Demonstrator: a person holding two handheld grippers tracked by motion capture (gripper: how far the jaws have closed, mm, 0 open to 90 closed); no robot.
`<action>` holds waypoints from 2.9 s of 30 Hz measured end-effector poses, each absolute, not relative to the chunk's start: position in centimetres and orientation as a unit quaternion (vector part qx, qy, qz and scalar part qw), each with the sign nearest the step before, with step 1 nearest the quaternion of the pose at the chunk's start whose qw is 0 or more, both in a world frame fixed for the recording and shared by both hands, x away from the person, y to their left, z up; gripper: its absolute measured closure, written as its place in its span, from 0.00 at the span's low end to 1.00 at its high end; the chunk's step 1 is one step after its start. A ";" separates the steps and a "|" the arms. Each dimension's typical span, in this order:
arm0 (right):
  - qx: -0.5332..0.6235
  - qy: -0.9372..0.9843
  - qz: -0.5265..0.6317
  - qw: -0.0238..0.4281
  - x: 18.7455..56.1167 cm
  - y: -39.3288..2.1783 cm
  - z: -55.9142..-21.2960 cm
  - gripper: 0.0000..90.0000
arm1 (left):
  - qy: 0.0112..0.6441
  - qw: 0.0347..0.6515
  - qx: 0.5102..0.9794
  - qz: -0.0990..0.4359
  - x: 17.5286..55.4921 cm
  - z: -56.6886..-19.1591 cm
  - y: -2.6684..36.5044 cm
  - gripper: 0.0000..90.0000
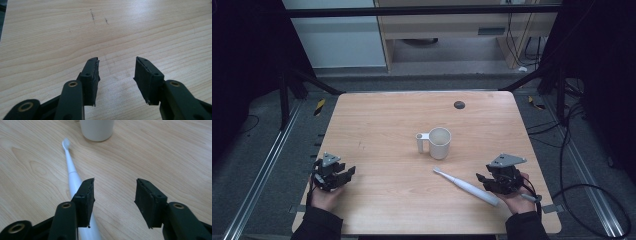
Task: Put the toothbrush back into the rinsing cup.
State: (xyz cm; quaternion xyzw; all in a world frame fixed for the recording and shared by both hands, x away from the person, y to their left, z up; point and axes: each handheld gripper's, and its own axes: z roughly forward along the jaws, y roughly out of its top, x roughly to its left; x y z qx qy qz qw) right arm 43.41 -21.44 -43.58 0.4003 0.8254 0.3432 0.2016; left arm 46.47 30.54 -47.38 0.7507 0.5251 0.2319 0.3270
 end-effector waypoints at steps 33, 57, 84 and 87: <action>0.358 0.883 0.272 0.135 46.3 -16.2 -42.8 0.53 | 0.523 0.322 0.754 0.233 46.5 -47.4 30.4 0.55; 0.348 0.910 0.204 0.095 46.9 -14.6 -45.1 0.56 | 0.520 0.319 0.757 0.233 46.5 -47.5 30.4 0.55; 0.353 0.918 0.169 0.062 47.5 -14.3 -47.1 0.70 | 0.520 0.318 0.758 0.233 46.5 -47.5 30.4 0.55; 0.352 0.919 0.165 0.063 47.5 -14.3 -47.1 0.70 | 0.520 0.317 0.758 0.233 46.5 -47.5 30.4 0.55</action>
